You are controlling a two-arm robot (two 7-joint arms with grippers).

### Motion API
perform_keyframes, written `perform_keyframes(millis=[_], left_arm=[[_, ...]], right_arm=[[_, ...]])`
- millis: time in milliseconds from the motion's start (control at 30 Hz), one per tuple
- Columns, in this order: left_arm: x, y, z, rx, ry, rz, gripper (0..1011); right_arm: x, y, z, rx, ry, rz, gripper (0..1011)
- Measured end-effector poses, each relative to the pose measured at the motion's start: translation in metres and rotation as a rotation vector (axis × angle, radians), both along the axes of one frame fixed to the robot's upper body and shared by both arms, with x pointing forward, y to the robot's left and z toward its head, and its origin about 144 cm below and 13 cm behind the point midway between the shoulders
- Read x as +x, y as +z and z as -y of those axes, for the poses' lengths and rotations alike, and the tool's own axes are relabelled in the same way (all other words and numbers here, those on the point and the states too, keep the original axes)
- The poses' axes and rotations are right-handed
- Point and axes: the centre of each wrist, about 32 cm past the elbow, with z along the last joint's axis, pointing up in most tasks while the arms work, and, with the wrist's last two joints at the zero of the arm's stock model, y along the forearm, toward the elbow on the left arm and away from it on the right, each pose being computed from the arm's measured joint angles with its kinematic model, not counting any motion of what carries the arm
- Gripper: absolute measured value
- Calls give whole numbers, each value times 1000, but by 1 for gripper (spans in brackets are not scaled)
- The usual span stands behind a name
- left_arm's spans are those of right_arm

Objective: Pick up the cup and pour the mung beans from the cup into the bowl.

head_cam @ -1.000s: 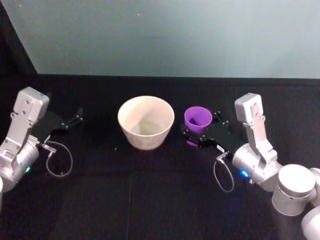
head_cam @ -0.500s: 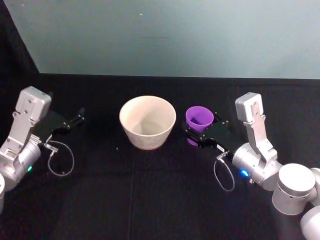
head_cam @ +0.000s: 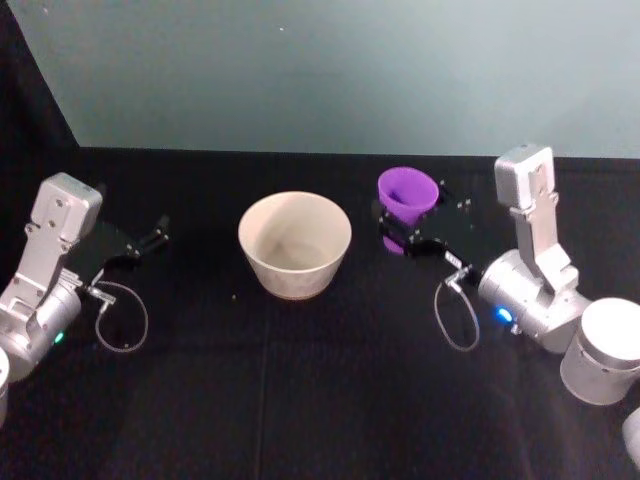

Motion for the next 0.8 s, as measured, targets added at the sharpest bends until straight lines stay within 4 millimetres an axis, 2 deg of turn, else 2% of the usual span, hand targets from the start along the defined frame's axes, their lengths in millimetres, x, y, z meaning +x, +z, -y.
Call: perform_keyframes(millis=[33,800], left_arm=[[0,0,0,0,0,0,1000],[0,0,0,0,0,0,1000]], right_arm=[[0,7,1,1,3,14,726],[0,5,1,2,2,13,726]])
